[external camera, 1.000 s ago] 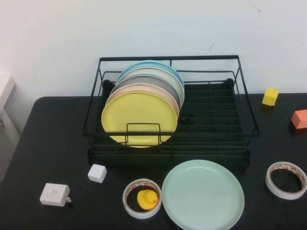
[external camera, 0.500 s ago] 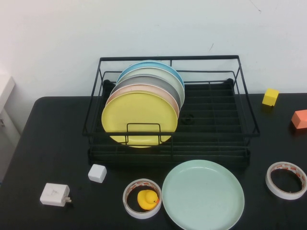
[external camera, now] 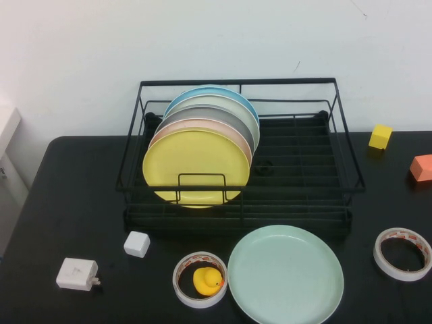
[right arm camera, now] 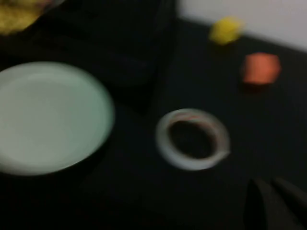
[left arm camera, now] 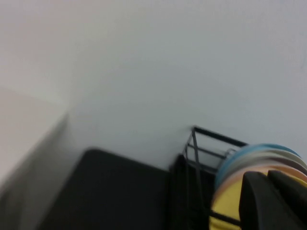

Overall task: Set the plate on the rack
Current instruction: Pick up the plate from the table

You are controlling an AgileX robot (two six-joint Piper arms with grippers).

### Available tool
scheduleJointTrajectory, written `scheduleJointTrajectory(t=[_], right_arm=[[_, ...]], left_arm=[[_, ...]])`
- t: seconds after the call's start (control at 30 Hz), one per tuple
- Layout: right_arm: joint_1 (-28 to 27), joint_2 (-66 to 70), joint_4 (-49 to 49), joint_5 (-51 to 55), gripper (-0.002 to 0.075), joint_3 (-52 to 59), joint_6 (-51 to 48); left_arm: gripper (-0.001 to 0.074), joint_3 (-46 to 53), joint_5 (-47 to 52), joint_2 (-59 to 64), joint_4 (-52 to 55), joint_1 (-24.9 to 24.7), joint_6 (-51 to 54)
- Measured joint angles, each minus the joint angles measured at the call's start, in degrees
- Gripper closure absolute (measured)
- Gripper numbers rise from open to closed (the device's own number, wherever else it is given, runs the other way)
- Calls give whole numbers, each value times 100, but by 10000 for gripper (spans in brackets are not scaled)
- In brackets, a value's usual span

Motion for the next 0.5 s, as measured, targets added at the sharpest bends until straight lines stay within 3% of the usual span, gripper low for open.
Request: scheduleJointTrajectory(t=[0.17, 0.5], right_arm=[[0, 1560, 2368, 2, 728, 63, -2068], [0, 4930, 5964, -1100, 728, 46, -3346]], left_arm=[[737, 367, -64, 0, -341, 0, -577], [737, 390, -21, 0, -481, 0, -754]])
